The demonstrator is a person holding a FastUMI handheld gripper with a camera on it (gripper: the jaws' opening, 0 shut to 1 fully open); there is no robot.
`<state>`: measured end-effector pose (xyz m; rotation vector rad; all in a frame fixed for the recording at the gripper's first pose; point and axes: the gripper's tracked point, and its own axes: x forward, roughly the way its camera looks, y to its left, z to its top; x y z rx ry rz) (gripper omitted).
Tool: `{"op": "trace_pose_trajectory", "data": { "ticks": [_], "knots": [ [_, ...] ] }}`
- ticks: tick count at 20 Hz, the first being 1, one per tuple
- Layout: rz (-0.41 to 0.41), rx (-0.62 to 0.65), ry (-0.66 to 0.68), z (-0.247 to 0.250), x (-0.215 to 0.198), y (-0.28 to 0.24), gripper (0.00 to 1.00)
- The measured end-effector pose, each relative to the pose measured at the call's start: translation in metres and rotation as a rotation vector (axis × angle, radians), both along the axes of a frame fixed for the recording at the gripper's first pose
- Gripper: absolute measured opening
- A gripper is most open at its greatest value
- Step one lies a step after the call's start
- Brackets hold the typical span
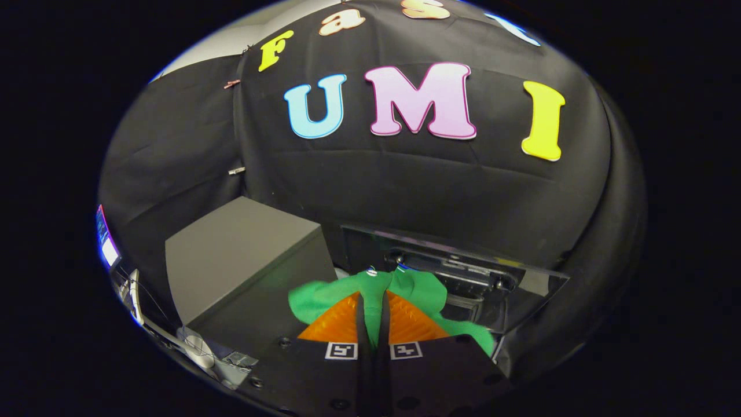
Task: Put the clothes into the washing machine and then close the washing machine lid.
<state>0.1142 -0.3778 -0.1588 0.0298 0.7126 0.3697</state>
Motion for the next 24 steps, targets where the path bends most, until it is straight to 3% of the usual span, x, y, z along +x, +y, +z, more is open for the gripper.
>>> {"op": "trace_pose_trajectory", "data": {
  "ticks": [3, 9, 13, 22, 24],
  "knots": [
    [-0.065, -0.014, 0.036, -0.027, 0.006, -0.017, 0.06],
    [-0.095, -0.101, 0.064, -0.075, 0.003, -0.04, 0.06],
    [-0.163, -0.125, 0.197, -0.133, -0.013, -0.044, 0.06],
    [-0.133, -0.201, 0.355, -0.223, -0.051, -0.035, 0.06],
    [-0.124, -0.276, 0.402, -0.252, -0.067, -0.048, 0.06]
  ]
}}
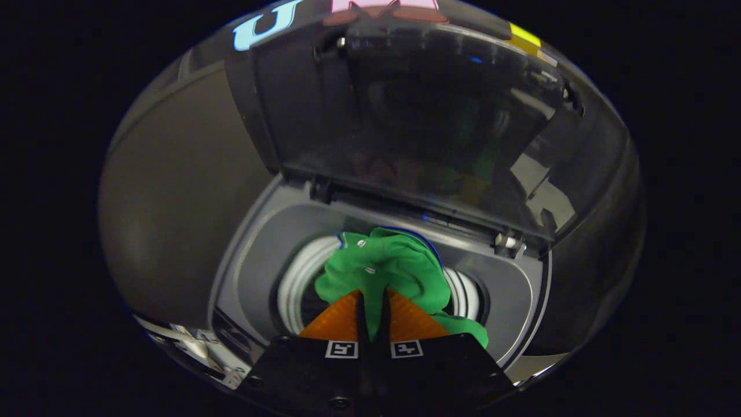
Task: Put the clothes into the washing machine and then close the washing machine lid.
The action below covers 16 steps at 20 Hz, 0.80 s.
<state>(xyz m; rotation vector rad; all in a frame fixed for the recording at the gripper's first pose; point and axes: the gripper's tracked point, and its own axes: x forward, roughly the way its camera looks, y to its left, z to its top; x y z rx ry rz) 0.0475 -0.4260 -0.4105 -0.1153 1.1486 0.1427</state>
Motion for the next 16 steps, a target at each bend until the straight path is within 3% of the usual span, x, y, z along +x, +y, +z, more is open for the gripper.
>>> {"op": "trace_pose_trajectory", "data": {
  "ticks": [3, 8, 13, 15, 16],
  "knots": [
    [-0.023, -0.033, 0.077, -0.027, -0.019, -0.01, 0.06],
    [-0.092, -0.028, 0.072, -0.024, -0.017, -0.016, 0.06],
    [-0.259, 0.036, 0.098, -0.024, -0.011, -0.014, 0.06],
    [-0.305, 0.042, 0.111, -0.028, -0.01, -0.017, 0.1],
    [-0.333, 0.074, 0.109, -0.028, -0.007, -0.013, 0.21]
  ]
}}
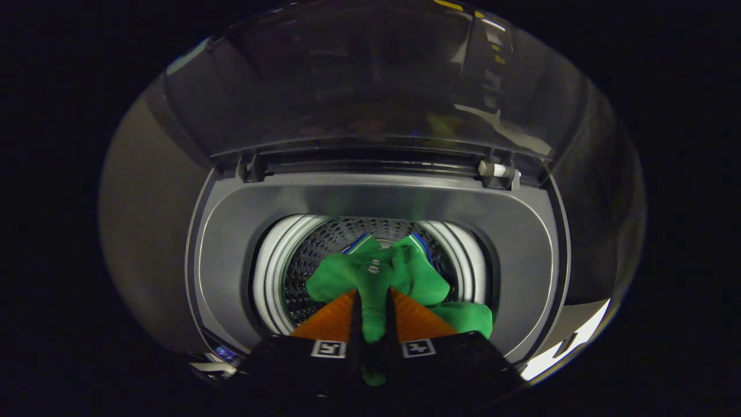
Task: Put the clothes into the washing machine and then close the washing machine lid.
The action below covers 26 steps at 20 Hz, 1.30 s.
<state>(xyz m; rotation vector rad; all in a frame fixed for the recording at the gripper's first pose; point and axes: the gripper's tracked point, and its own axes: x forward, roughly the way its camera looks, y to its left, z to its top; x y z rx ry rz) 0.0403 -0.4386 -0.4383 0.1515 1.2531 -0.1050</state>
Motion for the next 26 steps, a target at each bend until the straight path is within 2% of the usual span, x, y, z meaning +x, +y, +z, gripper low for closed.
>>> {"op": "trace_pose_trajectory", "data": {
  "ticks": [2, 4, 8, 12, 15, 17, 18, 20, 22, 24, 26],
  "knots": [
    [-0.057, 0.016, -0.046, 0.004, 0.013, -0.001, 0.61],
    [-0.055, -0.039, -0.083, 0.004, 0.018, -0.013, 1.0],
    [-0.033, -0.072, -0.092, 0.009, 0.024, -0.016, 0.99],
    [-0.04, -0.011, -0.071, 0.022, 0.019, 0.006, 0.99],
    [-0.011, -0.031, -0.094, 0.044, 0.022, 0.002, 0.99],
    [-0.033, 0.022, -0.117, 0.066, 0.028, 0.012, 0.99],
    [-0.018, 0.047, -0.135, 0.084, 0.029, 0.017, 0.99],
    [0.024, 0.062, -0.226, 0.123, 0.039, 0.015, 0.99],
    [0.034, 0.075, -0.376, 0.177, 0.057, 0.015, 0.99],
    [0.044, 0.037, -0.597, 0.239, 0.091, 0.004, 0.99],
    [0.014, -0.007, -0.802, 0.291, 0.144, -0.008, 0.98]
  ]
}}
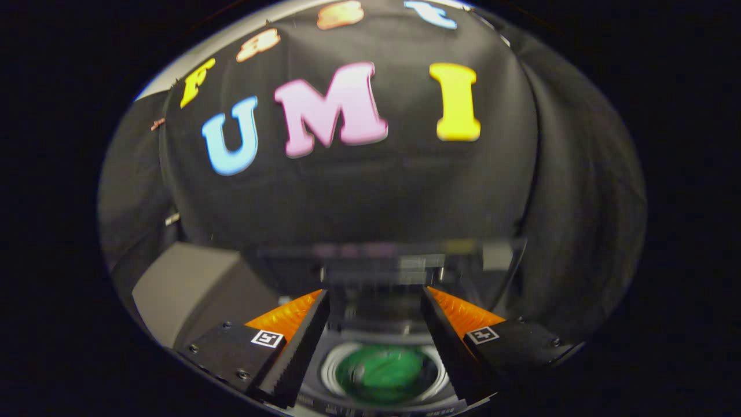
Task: Put the clothes into the washing machine and then close the washing machine lid.
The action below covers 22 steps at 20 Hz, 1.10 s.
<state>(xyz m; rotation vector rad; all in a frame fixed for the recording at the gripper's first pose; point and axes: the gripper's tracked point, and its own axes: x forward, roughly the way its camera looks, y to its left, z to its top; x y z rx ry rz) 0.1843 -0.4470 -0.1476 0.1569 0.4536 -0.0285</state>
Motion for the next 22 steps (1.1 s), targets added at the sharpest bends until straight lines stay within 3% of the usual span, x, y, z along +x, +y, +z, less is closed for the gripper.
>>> {"op": "trace_pose_trajectory", "data": {
  "ticks": [2, 4, 6, 11, 22],
  "knots": [
    [-0.035, -0.026, -0.029, -0.002, 0.05, -0.005, 0.98],
    [-0.042, -0.066, 0.137, -0.048, 0.074, -0.008, 0.98],
    [-0.021, -0.107, 0.124, -0.074, 0.097, -0.006, 1.0],
    [-0.052, -0.132, 0.029, -0.056, 0.08, -0.005, 1.0],
    [-0.062, -0.139, 0.013, -0.055, 0.069, -0.003, 1.0]
  ]
}}
